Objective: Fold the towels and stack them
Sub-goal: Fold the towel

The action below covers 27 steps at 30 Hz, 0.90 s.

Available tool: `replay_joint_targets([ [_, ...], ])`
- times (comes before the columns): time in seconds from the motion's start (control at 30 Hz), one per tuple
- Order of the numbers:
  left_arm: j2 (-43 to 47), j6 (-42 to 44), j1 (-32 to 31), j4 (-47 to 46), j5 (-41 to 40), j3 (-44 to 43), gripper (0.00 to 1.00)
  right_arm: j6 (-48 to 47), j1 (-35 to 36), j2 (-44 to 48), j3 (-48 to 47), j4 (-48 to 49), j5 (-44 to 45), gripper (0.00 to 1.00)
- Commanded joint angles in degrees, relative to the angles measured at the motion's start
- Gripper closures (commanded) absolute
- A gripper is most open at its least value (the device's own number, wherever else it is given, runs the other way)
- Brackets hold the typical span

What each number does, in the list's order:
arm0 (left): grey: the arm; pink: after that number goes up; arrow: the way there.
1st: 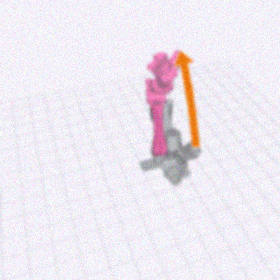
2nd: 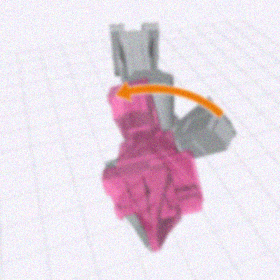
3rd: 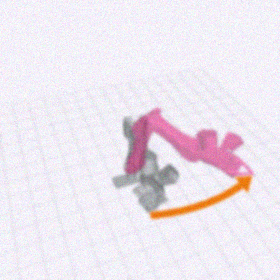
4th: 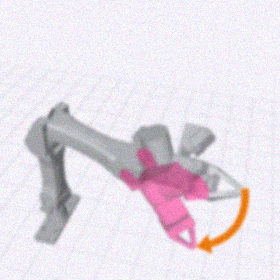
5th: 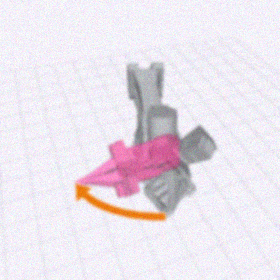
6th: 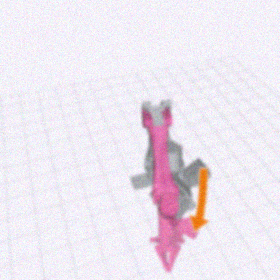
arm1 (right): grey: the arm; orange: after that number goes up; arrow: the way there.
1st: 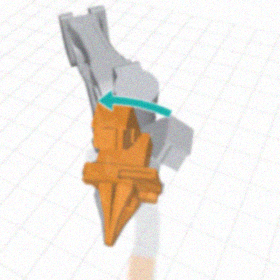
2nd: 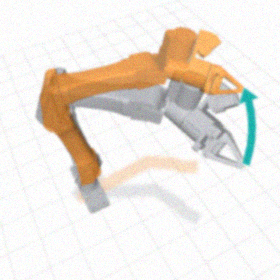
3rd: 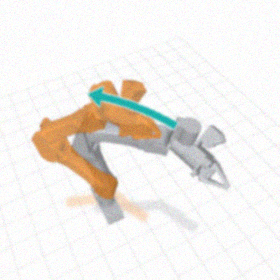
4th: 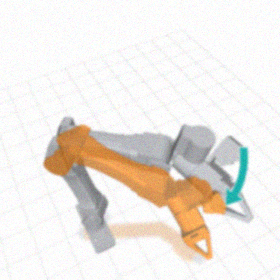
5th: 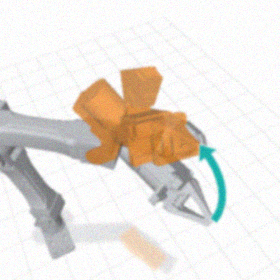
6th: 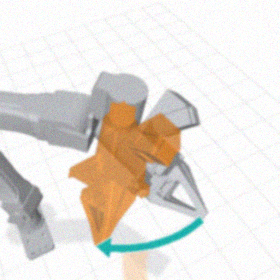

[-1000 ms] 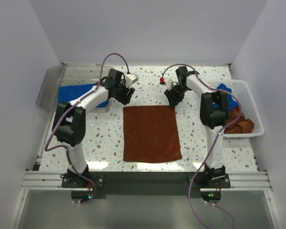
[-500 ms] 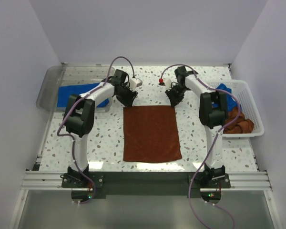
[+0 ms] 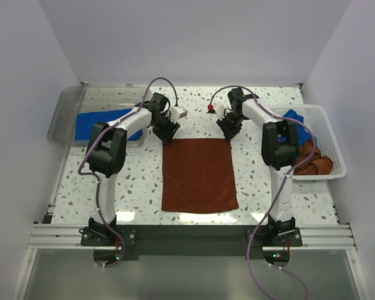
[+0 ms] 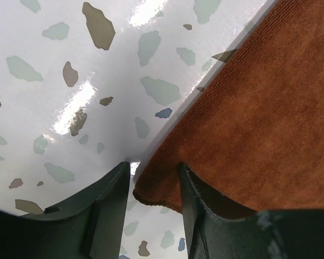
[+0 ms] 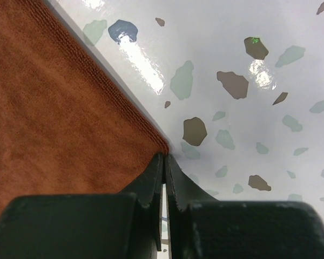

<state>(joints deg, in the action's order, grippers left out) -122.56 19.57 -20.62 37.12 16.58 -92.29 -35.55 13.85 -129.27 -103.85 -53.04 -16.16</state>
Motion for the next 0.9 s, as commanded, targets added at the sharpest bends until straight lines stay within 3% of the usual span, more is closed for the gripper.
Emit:
replay_joint_targets([
  [0.0, 0.74, 1.78, 0.50, 3.13, -0.32, -0.26, 0.53, -1.01, -0.66, -1.25, 2.69, -1.11, 7.37, 1.00],
  [0.3, -2.06, 2.05, 0.58, 5.59, -2.34, -1.14, 0.62, -0.49, -0.66, -0.54, 3.57, 0.12, 8.43, 1.00],
  [0.53, -3.73, 1.87, 0.85, 6.56, -2.70, -0.96, 0.63, 0.04, -0.57, -0.81, 2.96, 1.09, 8.96, 1.00],
  [0.67, -5.49, 2.05, 0.85, 7.61, -0.76, -2.98, 0.76, 0.39, -0.49, -0.45, 2.61, 1.71, 8.96, 1.00],
  [0.8, -6.37, 2.40, 0.93, 8.05, -0.67, -4.56, 1.00, 0.57, -0.40, 0.77, 2.95, 2.50, 9.83, 1.00],
  [0.87, -5.85, 2.40, 0.93, 8.40, 0.29, -5.88, 1.00, 1.53, -0.40, 2.09, 3.30, 4.07, 10.53, 1.00],
])
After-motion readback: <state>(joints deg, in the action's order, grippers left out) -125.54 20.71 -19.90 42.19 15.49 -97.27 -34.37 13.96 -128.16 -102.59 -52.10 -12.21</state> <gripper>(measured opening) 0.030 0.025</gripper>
